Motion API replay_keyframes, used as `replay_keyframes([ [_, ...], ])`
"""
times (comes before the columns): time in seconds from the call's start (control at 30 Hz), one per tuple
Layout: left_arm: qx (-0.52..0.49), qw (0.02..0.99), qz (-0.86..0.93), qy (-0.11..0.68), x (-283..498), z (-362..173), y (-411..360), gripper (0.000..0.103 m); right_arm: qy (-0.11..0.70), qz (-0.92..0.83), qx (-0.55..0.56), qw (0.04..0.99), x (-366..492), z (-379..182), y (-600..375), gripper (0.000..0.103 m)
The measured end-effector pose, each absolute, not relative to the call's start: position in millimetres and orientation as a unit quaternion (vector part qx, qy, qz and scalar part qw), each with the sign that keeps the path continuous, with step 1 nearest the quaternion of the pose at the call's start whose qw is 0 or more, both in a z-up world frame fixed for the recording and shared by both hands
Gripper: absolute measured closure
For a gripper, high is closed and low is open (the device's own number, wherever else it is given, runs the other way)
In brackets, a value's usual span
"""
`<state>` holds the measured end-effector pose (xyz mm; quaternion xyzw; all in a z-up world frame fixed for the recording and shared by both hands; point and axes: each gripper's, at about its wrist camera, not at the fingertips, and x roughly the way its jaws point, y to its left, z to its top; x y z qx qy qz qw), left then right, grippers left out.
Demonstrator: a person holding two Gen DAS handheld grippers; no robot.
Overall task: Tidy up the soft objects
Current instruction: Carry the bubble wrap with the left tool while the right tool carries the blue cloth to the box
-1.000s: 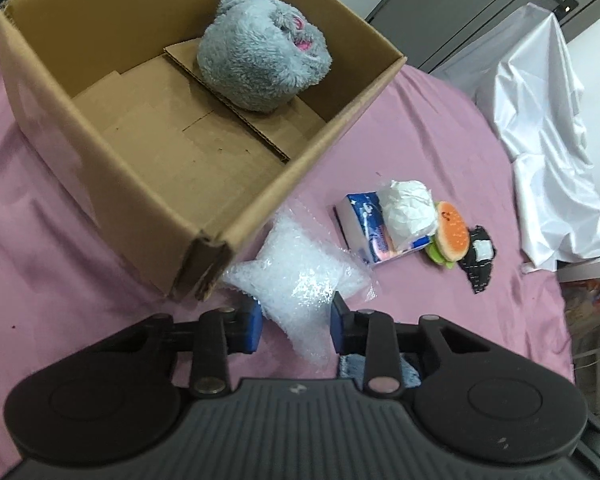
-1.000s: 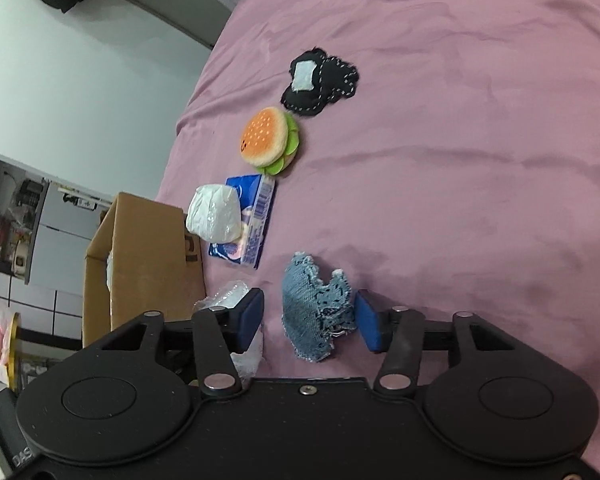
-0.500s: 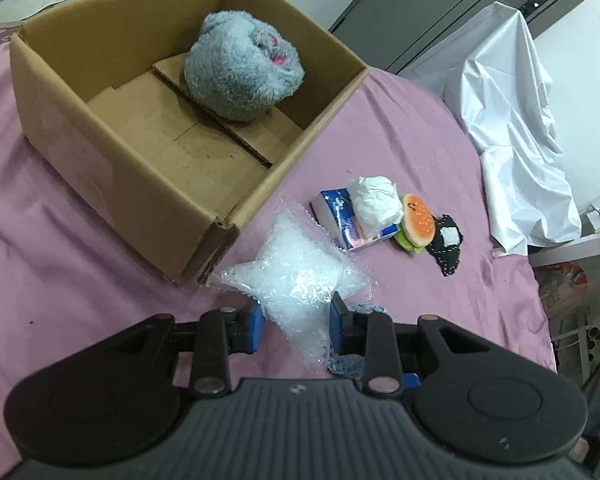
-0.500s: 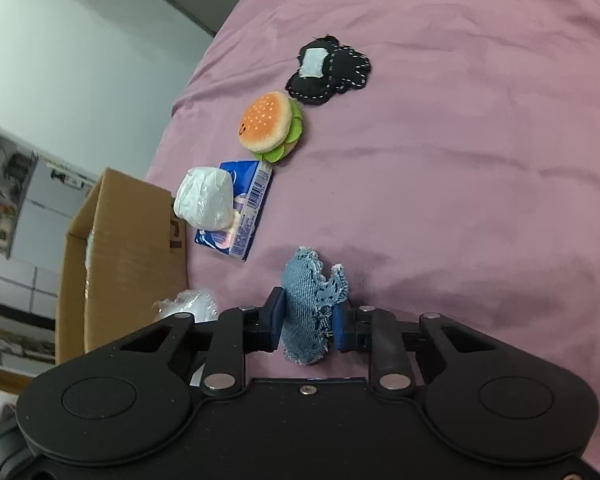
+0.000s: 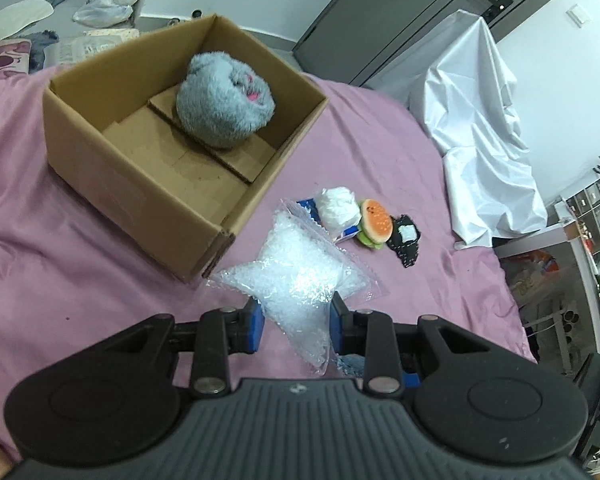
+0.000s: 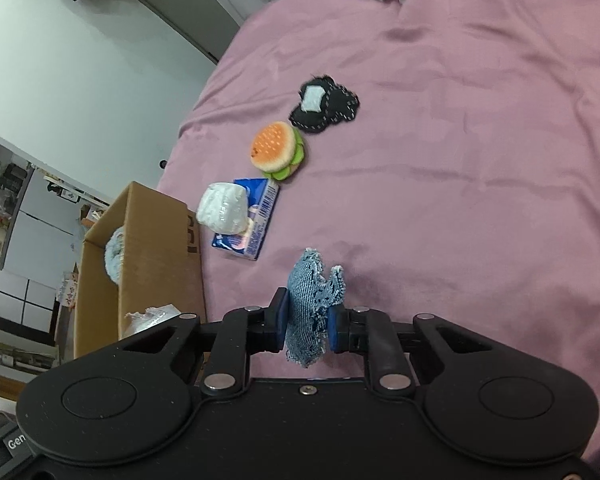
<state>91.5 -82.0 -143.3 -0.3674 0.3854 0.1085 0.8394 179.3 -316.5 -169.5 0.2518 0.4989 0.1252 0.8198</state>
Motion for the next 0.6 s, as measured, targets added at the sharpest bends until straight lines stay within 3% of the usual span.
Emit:
replay_keyframes([
  [0.6, -0.347, 0.859, 0.094, 0.365, 74.0, -101.4, -54.7, 0.072, 0.44, 0.175, 0.211, 0.855, 149.1, -102.8, -276.4, 0.084],
])
